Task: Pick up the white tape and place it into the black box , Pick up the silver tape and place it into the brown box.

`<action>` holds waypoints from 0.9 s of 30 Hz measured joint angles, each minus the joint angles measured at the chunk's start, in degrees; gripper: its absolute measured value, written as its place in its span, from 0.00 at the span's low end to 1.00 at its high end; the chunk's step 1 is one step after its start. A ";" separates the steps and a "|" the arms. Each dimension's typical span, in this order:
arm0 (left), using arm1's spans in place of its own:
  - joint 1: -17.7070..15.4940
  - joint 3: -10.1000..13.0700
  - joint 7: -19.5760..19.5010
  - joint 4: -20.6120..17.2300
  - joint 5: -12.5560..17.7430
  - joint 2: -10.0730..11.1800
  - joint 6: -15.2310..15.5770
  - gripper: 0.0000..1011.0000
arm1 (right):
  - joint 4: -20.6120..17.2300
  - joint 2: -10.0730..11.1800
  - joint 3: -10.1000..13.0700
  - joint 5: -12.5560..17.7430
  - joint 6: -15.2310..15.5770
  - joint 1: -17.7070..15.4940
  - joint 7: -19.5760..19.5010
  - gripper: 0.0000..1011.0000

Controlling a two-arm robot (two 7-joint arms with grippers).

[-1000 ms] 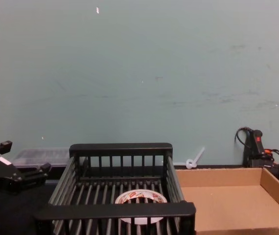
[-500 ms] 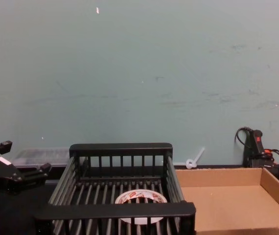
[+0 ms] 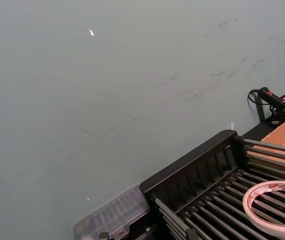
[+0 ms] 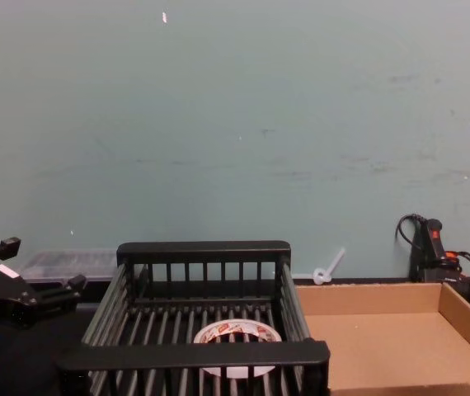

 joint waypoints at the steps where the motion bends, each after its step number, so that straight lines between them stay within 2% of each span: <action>1: 0.00 0.00 0.00 0.00 0.00 0.00 0.00 0.99 | 0.00 0.00 0.00 0.00 0.00 0.00 0.00 0.16; 20: 0.00 0.00 0.00 0.00 0.00 0.00 0.00 0.99 | -0.02 -0.01 0.06 0.02 -0.08 -0.06 -0.10 0.16; 27: 0.00 0.00 0.00 0.00 0.00 0.00 0.00 0.99 | -0.87 -0.37 1.91 0.95 -2.20 -0.60 -1.30 0.16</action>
